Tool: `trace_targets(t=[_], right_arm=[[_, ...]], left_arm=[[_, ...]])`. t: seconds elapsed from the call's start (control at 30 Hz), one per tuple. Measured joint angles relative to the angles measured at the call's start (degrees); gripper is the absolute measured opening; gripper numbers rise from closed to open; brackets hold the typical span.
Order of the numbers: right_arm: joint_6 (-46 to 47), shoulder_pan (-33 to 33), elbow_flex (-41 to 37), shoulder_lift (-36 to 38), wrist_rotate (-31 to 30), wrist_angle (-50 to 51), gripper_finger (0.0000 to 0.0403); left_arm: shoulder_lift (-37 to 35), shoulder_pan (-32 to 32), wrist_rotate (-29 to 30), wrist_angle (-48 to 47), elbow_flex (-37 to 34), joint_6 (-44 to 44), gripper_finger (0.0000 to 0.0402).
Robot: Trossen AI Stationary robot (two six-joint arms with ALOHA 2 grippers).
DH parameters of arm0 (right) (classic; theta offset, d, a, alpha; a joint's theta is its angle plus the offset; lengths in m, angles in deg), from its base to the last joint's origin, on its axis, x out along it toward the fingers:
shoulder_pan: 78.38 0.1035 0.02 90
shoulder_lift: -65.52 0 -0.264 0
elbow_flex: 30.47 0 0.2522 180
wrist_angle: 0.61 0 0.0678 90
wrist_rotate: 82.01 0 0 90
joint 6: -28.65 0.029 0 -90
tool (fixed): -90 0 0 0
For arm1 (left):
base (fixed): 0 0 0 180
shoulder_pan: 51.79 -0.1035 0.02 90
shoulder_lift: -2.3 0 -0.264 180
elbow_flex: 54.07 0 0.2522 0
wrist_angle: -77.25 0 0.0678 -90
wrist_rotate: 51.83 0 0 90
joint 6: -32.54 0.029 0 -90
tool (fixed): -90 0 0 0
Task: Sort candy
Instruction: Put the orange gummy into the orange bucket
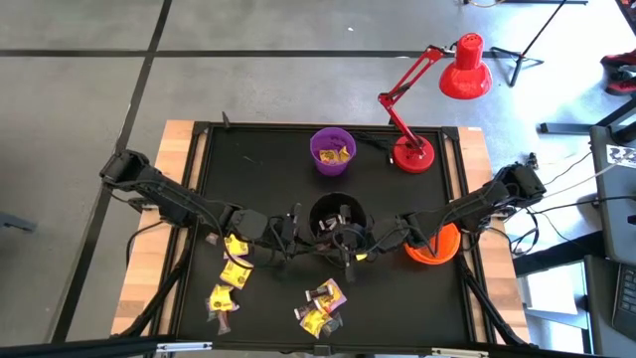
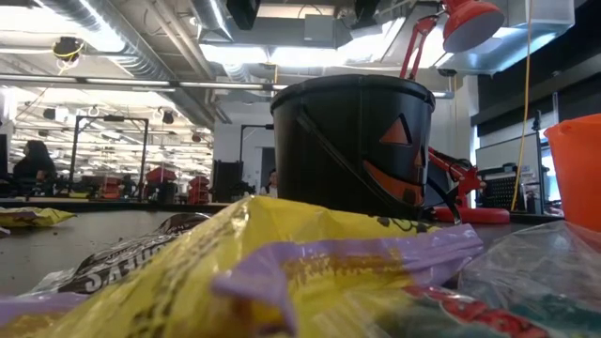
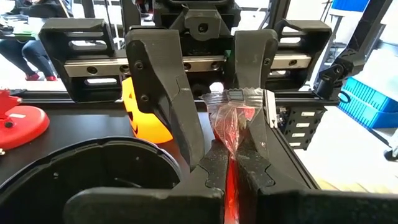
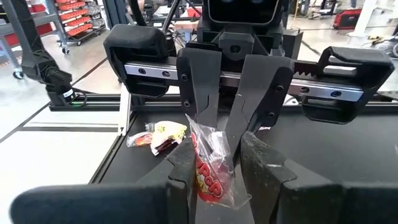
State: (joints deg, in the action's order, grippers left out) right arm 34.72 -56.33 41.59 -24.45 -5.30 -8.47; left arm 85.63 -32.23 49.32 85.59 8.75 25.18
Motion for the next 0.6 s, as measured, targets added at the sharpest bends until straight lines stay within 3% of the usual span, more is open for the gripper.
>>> trace_targets(t=[0.17,0.43,0.6], right_arm=[[1.6,0.0,0.0,0.0,1.6,0.5,0.0109],[2.7,0.2,0.1,0.1,3.5,1.2,0.0207],[2.6,0.1,0.2,0.2,3.4,3.1,0.0226]], left_arm=[[0.0,0.0,-0.5,-0.7,0.0,0.1,0.0],[0.2,0.0,0.1,-1.4,-0.2,0.2,0.0],[0.2,0.0,0.3,-1.3,-0.2,0.1,0.0]])
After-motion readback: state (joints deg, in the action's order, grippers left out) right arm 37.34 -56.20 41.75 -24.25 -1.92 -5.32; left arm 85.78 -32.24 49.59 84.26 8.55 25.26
